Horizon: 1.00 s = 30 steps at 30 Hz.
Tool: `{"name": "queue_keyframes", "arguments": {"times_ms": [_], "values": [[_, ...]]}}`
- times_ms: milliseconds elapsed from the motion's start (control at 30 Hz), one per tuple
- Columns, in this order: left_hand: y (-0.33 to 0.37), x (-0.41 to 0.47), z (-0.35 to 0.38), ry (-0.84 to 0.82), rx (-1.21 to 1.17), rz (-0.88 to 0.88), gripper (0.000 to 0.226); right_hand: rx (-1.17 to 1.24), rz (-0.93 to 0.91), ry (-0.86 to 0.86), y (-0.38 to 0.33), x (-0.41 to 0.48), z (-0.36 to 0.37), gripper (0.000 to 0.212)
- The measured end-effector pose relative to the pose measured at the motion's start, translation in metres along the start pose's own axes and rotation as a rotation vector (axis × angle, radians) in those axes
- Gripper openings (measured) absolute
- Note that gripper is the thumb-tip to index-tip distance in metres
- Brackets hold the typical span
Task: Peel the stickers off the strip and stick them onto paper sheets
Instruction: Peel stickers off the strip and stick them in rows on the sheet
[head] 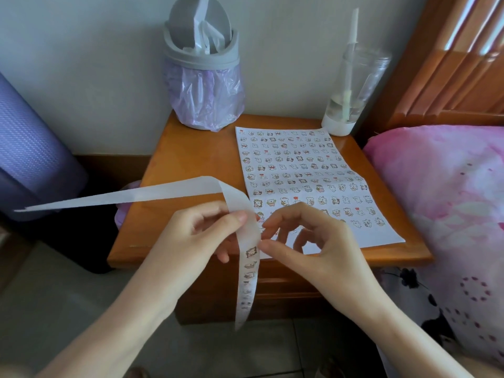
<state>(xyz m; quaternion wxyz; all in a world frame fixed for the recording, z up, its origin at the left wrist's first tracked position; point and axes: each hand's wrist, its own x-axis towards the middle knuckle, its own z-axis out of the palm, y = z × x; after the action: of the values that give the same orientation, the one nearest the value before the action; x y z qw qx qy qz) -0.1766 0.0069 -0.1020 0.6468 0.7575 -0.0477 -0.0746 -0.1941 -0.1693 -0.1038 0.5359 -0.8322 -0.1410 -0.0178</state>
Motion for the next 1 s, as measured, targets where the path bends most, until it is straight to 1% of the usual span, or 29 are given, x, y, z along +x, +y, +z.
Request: {"name": "queue_keyframes", "arguments": {"times_ms": [67, 200, 333, 433, 500, 600, 700, 800, 900, 1000], "values": [[0.0011, 0.0001, 0.0011, 0.028, -0.044, -0.008, 0.019, 0.05, -0.003, -0.012, -0.0013, -0.001, -0.0007, 0.012], [0.0017, -0.0006, 0.0026, 0.08, -0.062, 0.024, 0.018, 0.122, -0.015, -0.035, -0.0039, -0.0023, -0.0001, 0.013], [0.0033, -0.0021, 0.0048, 0.074, -0.046, 0.057, 0.017, 0.141, -0.018, -0.019, -0.0023, -0.0017, 0.003, 0.013], [0.004, -0.0023, 0.0064, 0.05, -0.093, 0.043, 0.018, 0.142, -0.011, -0.029, -0.0016, -0.0018, 0.0025, 0.008], [0.0052, -0.002, 0.0072, 0.029, -0.133, 0.024, 0.023, 0.171, 0.001, -0.024, -0.001, -0.0021, 0.0019, 0.006], [0.0069, -0.0012, 0.0071, -0.023, -0.198, -0.021, 0.037, 0.227, 0.01, 0.013, 0.0009, -0.0024, 0.0009, 0.01], [0.006, -0.0015, 0.0083, -0.073, -0.174, -0.027, 0.036, 0.23, 0.0, 0.038, 0.0011, -0.0027, -0.0003, 0.011], [0.003, -0.0022, 0.0083, -0.071, -0.128, -0.003, 0.026, 0.214, -0.012, 0.044, 0.0017, -0.0029, 0.0002, 0.012], [0.0012, -0.0027, 0.0084, -0.08, -0.072, 0.028, 0.026, 0.196, -0.02, 0.058, 0.0027, -0.0031, 0.0009, 0.013], [0.0, -0.0034, 0.0095, -0.055, -0.037, 0.043, 0.026, 0.147, -0.028, 0.057, 0.0034, -0.0034, 0.0011, 0.012]]}}
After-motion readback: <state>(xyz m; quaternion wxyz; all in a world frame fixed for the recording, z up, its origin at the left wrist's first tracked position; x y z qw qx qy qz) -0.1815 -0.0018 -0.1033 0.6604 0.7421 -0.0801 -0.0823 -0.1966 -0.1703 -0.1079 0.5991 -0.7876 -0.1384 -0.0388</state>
